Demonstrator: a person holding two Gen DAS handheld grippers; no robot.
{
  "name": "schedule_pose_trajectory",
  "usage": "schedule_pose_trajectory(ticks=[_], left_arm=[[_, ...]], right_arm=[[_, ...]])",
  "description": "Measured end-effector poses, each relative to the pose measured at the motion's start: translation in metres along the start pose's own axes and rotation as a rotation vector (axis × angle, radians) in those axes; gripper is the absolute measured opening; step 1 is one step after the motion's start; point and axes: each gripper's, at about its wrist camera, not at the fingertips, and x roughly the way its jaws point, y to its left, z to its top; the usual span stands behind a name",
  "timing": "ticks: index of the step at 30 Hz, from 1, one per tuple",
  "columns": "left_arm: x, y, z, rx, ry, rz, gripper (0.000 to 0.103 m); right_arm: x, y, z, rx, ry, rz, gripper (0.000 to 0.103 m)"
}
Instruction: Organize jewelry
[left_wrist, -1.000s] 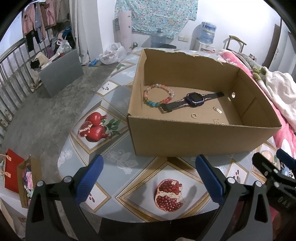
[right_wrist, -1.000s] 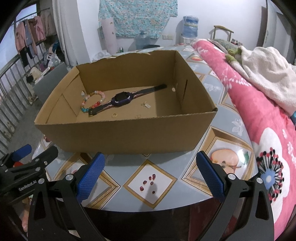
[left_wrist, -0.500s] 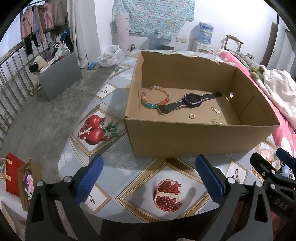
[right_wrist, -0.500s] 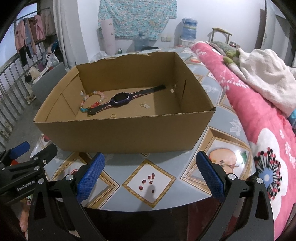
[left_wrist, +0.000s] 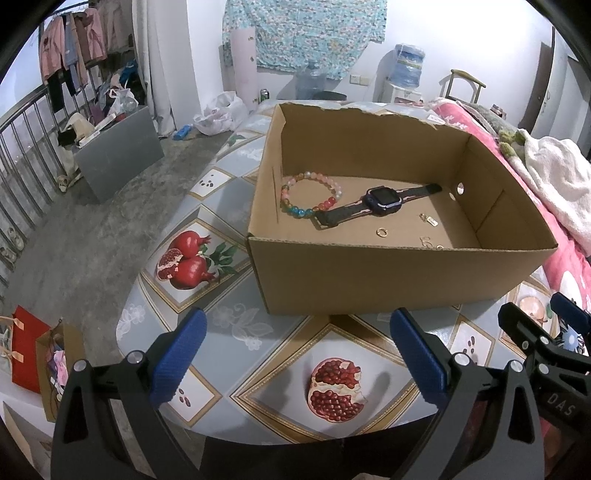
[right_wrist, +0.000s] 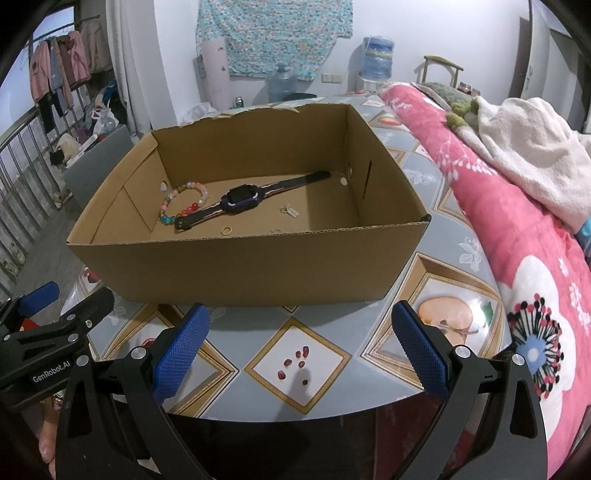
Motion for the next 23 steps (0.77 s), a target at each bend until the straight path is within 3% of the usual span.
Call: schedule_pose_trajectory(ticks=[23], left_arm=[[-0.0003,-0.0002,0.0003,-0.001,-0.005,0.004,0.098]], right_arm=[[-0.0002,0.0015,0.0026,-0.001,-0.001,0.0,0.095]])
